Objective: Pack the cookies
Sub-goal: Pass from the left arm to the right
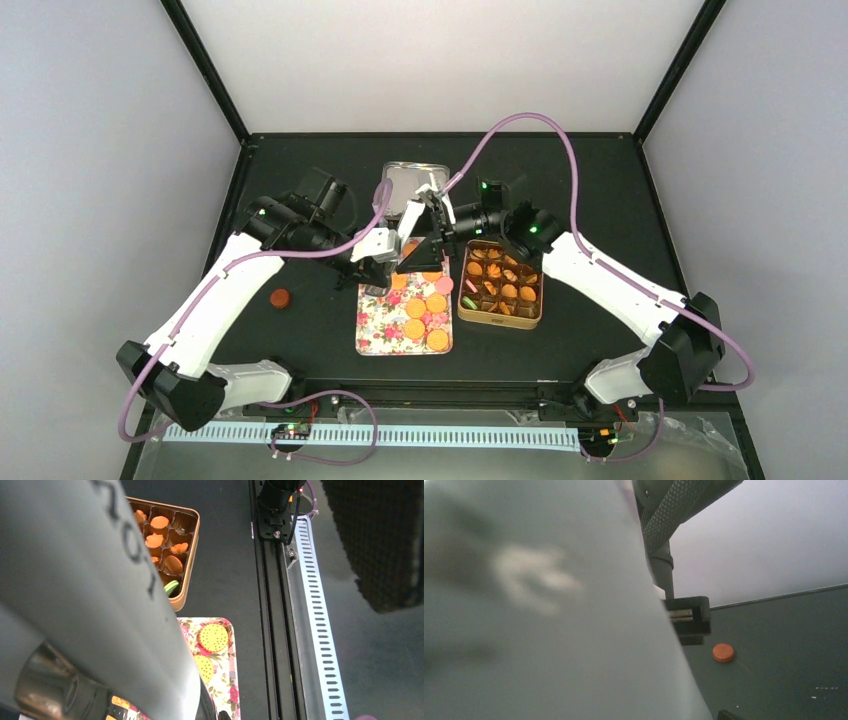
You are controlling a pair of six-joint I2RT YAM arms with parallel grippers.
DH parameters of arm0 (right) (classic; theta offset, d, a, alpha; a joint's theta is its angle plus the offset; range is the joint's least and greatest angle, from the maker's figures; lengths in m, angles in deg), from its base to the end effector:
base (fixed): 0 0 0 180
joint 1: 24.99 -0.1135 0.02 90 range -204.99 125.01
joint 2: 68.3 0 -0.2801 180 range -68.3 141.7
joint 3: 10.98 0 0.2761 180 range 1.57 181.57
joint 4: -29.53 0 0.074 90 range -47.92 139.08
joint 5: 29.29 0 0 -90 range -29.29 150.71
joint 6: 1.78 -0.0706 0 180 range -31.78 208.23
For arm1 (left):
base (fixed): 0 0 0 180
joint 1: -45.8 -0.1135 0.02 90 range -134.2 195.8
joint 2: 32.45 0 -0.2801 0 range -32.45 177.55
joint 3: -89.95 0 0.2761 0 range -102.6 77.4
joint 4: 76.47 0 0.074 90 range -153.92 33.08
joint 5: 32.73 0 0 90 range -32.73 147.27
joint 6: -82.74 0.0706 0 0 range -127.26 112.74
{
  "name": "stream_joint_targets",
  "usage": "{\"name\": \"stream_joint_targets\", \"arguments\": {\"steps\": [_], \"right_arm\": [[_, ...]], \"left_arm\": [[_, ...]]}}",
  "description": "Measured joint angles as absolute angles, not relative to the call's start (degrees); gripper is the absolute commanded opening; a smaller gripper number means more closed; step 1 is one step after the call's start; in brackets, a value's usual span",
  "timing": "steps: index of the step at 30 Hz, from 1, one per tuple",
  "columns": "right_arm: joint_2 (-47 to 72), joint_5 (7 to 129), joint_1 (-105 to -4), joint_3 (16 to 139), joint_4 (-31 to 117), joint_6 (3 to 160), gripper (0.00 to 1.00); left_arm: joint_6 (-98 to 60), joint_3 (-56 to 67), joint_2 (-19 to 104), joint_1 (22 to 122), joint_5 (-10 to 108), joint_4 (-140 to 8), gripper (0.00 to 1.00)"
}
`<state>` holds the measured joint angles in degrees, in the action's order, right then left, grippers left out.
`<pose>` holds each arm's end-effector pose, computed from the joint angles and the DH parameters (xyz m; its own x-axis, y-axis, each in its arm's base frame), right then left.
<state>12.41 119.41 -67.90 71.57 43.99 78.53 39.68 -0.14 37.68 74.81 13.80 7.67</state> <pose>0.2217 0.2884 0.3746 -0.3201 -0.1781 -0.9305 -0.9237 -0.1595 0.3483 0.1853 -0.1583 0.3584 -0.0889 0.6556 -0.7499 0.9944 0.0152 -0.1046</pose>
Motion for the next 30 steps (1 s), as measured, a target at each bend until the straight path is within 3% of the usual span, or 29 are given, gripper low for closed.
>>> {"name": "stream_joint_targets", "arguments": {"steps": [12,18,22,27,30], "right_arm": [[12.85,111.82,-69.74,72.07,42.68,79.45,0.60],[14.16,111.95,-70.13,73.36,46.77,82.38,0.42],[14.16,112.70,-70.29,74.22,49.17,83.25,0.42],[14.11,111.76,-70.29,75.53,51.97,86.18,0.55],[14.03,110.68,-70.29,75.68,51.99,86.99,0.57]], "left_arm": [[41.27,-0.27,38.05,75.27,15.44,9.31,0.02],[42.74,-0.36,38.05,75.49,17.69,9.55,0.02],[44.07,-0.49,38.05,75.49,18.50,9.57,0.02],[44.59,-0.54,38.05,75.51,18.39,9.77,0.02],[44.64,-0.54,38.05,75.64,18.48,10.19,0.02]]}}
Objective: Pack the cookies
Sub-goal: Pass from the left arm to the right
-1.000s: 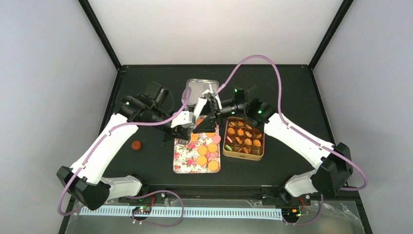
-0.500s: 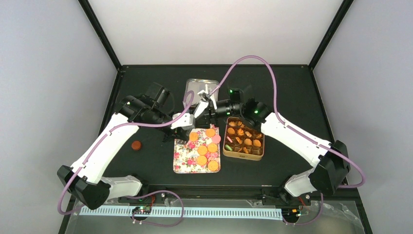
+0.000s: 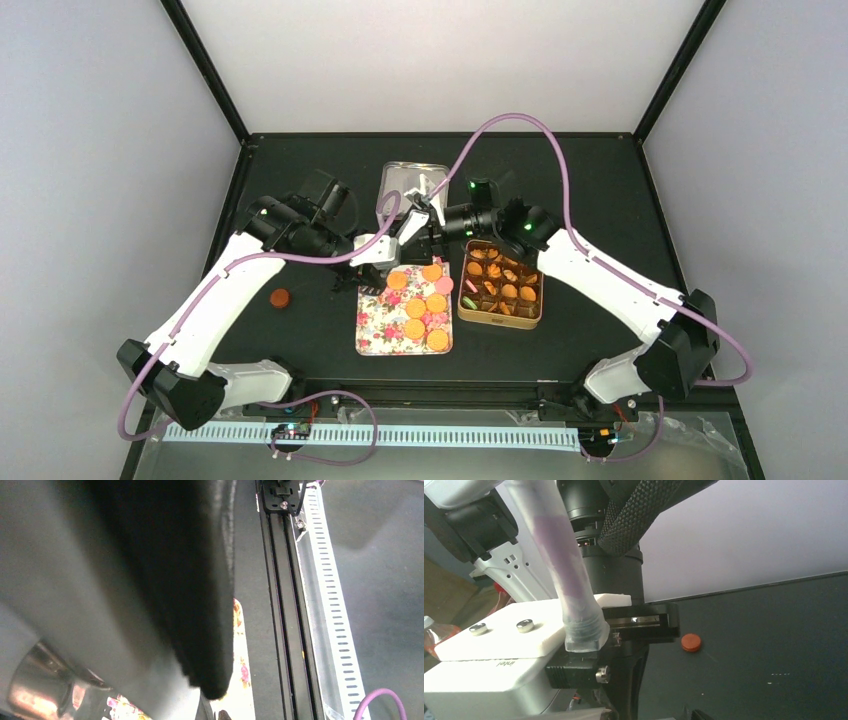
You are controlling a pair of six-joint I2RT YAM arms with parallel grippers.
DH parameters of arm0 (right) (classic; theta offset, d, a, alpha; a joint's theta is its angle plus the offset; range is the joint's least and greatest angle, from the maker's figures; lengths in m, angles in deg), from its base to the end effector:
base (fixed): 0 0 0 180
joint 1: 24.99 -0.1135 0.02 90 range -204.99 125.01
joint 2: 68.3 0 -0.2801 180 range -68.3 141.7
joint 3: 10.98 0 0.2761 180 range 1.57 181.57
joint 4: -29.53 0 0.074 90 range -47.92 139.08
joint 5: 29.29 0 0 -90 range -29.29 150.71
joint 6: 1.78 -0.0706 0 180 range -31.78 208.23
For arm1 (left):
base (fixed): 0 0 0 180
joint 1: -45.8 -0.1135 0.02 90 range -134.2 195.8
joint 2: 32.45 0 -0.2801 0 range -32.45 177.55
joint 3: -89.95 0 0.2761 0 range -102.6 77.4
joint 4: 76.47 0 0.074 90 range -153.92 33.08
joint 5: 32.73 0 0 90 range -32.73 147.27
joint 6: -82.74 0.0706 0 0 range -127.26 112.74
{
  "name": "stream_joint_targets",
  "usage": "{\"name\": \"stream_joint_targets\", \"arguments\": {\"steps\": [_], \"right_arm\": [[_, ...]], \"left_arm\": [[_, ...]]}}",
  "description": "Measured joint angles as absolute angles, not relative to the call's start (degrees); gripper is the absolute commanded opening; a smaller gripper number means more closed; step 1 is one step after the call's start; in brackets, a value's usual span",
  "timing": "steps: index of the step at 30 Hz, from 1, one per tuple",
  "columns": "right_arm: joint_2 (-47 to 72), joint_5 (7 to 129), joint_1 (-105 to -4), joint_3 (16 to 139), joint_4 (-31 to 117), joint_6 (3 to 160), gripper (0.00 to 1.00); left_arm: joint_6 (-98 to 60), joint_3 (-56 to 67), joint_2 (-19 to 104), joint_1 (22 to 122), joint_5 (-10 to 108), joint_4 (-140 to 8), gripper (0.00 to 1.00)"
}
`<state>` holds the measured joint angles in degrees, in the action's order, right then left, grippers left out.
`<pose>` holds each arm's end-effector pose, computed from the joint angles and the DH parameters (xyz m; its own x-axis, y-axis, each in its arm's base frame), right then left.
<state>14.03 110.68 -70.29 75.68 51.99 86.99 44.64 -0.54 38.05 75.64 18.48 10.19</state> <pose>0.2228 0.3020 0.3748 -0.2396 -0.2225 -0.9450 -0.9641 -0.0601 0.2586 0.1836 -0.1563 0.3534 -0.0169 0.7168 -0.6970 0.9989 -0.0185 -0.0433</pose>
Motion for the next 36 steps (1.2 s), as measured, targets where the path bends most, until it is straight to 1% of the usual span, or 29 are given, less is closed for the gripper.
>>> {"name": "stream_joint_targets", "arguments": {"steps": [5,7,9,14,19,20,22,24,32,35,36], "right_arm": [[13.46,109.96,-70.29,75.44,51.10,86.71,0.54],[12.96,109.81,-70.29,75.05,50.81,86.53,0.49],[12.37,109.88,-70.29,74.96,50.64,86.36,0.41],[11.51,110.73,-70.29,74.94,50.59,86.55,0.33],[11.54,112.13,-70.35,75.02,50.90,87.23,0.20],[11.54,112.28,-70.37,75.07,51.01,87.56,0.19],[11.56,112.21,-70.48,75.16,51.14,88.02,0.17],[11.54,111.21,-70.37,75.09,50.97,88.04,0.16],[7.97,100.85,-70.59,68.60,43.27,87.71,0.14],[6.14,96.59,-70.68,66.02,41.39,87.65,0.14],[5.72,95.45,-70.66,65.43,40.87,87.71,0.14]], "left_arm": [[44.62,-0.54,38.05,75.75,18.22,10.17,0.02],[44.62,-0.54,38.05,75.79,18.20,10.19,0.02],[44.62,-0.56,38.05,75.84,18.07,10.12,0.01],[44.38,-0.84,38.03,75.84,17.45,10.14,0.01],[43.76,-0.89,38.03,75.84,17.45,10.25,0.03],[43.55,-0.91,38.03,75.84,17.45,10.32,0.05],[43.15,-0.89,38.05,75.82,17.54,10.34,0.18],[42.85,-0.91,38.03,75.97,17.83,10.43,0.26],[39.63,-0.91,38.12,76.28,23.55,6.62,0.50],[38.21,-0.99,38.36,76.19,25.06,5.07,0.64],[37.73,-0.99,38.45,75.97,25.41,4.42,0.72]]}}
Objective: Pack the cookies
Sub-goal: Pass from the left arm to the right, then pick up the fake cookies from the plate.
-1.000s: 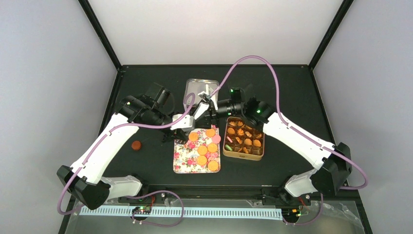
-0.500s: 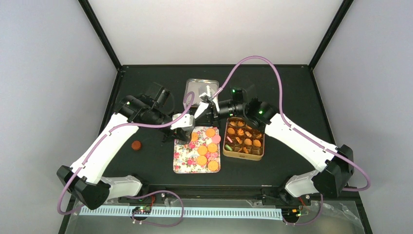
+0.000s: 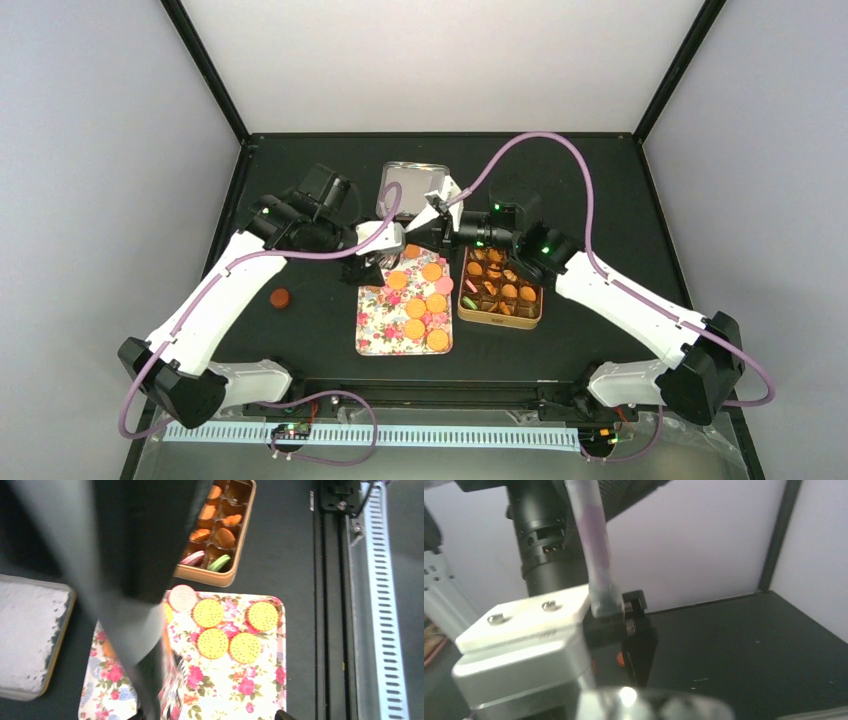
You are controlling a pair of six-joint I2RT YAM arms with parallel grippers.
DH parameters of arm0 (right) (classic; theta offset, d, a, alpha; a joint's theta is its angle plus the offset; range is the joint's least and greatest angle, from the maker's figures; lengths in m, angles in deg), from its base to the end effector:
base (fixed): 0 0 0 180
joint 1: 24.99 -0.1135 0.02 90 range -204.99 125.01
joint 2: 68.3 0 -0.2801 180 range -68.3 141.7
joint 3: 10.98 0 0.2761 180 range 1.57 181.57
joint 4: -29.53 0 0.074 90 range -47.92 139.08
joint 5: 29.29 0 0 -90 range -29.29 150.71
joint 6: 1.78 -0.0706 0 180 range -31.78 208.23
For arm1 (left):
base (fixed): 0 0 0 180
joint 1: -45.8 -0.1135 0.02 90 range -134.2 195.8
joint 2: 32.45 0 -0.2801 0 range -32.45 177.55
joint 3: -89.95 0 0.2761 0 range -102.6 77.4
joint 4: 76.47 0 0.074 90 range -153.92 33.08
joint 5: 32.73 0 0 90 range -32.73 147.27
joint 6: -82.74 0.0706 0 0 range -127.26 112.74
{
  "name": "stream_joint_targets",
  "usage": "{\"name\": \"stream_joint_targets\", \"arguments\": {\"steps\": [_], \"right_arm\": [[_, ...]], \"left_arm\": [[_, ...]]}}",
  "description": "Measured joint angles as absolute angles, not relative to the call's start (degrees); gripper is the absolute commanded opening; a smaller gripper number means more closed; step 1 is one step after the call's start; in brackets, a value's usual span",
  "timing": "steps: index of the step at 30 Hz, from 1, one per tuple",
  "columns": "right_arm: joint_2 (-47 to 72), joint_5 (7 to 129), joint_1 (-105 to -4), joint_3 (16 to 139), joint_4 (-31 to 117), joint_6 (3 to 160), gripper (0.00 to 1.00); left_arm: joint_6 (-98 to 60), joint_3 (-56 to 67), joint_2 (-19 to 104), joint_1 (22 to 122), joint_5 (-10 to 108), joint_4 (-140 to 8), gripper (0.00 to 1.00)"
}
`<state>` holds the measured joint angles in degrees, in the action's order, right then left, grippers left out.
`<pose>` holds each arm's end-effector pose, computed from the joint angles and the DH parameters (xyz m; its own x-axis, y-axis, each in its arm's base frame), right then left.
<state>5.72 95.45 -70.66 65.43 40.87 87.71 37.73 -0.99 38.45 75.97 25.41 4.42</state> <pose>0.2152 0.2779 0.3738 -0.1174 -0.1098 -0.9870 -0.9802 0.1725 0.0974 0.2000 -0.1594 0.3558 -0.0751 0.7382 -0.6704 0.9929 0.1176 0.0183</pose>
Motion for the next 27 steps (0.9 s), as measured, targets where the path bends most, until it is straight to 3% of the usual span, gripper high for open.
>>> {"name": "stream_joint_targets", "arguments": {"steps": [2,4,14,17,27], "right_arm": [[5.11,92.87,-70.66,64.34,40.10,88.08,0.14],[4.63,90.66,-70.55,63.35,40.21,88.17,0.14],[5.44,81.90,-70.33,60.45,39.08,88.30,0.17],[7.86,79.04,-70.33,60.01,37.11,88.28,0.21],[21.00,69.51,-70.33,59.92,29.98,87.51,0.22]], "left_arm": [[36.53,-0.99,38.49,74.68,25.54,3.17,0.89],[35.33,-0.99,38.49,71.42,25.61,1.66,0.93],[30.08,-3.49,44.83,52.15,21.04,-4.39,0.95],[27.90,-3.42,45.97,48.76,20.49,-6.36,0.99],[23.68,-3.64,49.44,43.12,20.16,-8.28,0.99]]}}
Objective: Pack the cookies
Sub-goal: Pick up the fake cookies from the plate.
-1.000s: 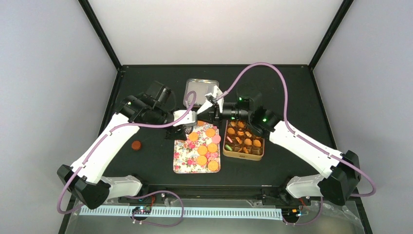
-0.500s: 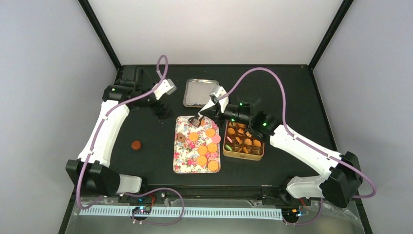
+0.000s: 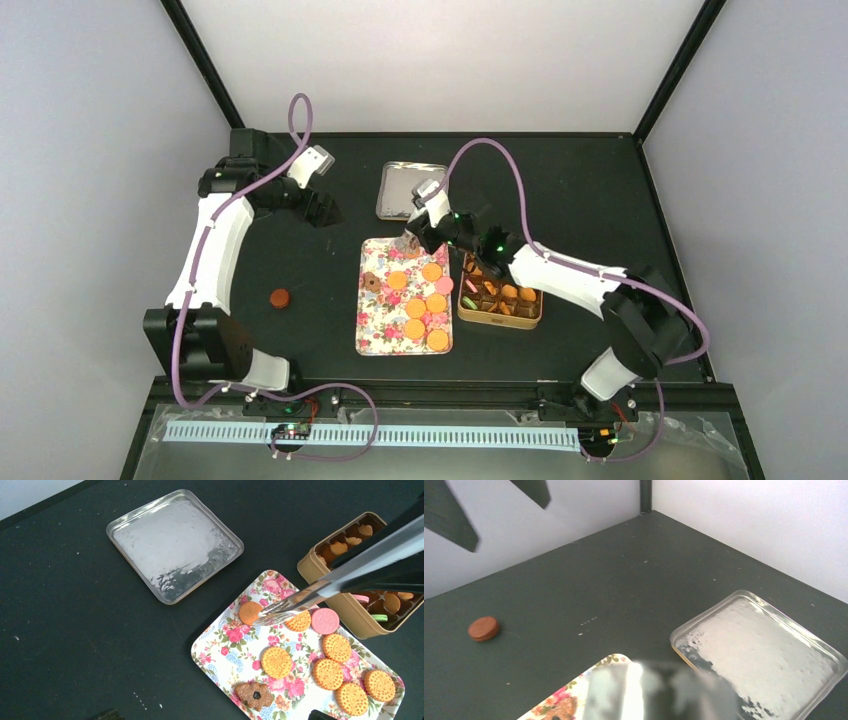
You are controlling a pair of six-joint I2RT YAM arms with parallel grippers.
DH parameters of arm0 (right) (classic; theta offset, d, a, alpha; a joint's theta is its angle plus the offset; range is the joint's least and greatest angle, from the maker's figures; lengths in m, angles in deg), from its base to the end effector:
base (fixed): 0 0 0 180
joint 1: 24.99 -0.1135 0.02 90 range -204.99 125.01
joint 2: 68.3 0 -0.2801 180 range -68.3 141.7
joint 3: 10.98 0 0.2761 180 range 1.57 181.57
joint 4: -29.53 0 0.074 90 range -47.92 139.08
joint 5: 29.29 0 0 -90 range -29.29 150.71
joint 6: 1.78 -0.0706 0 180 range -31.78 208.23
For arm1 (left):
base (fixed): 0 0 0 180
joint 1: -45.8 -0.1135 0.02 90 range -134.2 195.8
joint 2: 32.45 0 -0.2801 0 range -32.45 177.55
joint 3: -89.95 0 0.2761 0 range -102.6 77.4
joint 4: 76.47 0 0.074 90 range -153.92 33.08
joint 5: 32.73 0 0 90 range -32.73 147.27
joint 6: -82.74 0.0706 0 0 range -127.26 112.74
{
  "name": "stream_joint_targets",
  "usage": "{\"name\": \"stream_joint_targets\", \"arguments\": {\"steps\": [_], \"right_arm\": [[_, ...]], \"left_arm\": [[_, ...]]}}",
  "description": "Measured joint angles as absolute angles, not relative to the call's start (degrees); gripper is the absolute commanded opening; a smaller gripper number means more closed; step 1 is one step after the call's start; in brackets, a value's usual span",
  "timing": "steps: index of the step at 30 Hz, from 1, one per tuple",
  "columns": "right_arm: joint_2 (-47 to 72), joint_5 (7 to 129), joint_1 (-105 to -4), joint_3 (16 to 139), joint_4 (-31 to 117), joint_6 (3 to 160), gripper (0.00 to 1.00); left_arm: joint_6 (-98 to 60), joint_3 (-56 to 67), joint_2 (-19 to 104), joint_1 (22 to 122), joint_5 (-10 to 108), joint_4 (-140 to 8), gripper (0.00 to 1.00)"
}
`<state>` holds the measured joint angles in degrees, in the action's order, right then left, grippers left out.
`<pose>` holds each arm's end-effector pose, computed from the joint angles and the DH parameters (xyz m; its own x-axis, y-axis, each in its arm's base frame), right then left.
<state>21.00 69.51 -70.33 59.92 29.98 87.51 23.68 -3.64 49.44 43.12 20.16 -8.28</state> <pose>0.2838 0.3025 0.2600 -0.2371 -0.2225 -0.9457 -0.8018 0.5944 0.0612 0.3244 -0.0275 0.3381 -0.5625 0.3841 -0.7322 0.6816 0.7167 -0.1476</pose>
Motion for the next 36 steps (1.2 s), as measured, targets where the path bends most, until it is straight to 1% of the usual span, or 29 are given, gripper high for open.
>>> {"name": "stream_joint_targets", "arguments": {"steps": [7,17,29,36], "right_arm": [[25.13,65.13,-70.33,59.07,24.85,85.88,0.24],[26.14,61.09,-71.42,57.85,20.48,84.70,0.33],[28.19,59.30,-72.89,56.93,19.45,84.89,0.35],[28.21,58.88,-73.52,55.90,17.81,84.91,0.32]], "left_arm": [[23.57,-3.64,49.33,42.77,20.14,-8.30,0.99],[23.59,-3.64,49.33,42.22,20.12,-8.28,0.99],[23.50,-4.73,49.44,40.91,19.51,-8.24,0.99],[23.31,-5.32,49.99,40.87,19.22,-8.28,0.99]]}}
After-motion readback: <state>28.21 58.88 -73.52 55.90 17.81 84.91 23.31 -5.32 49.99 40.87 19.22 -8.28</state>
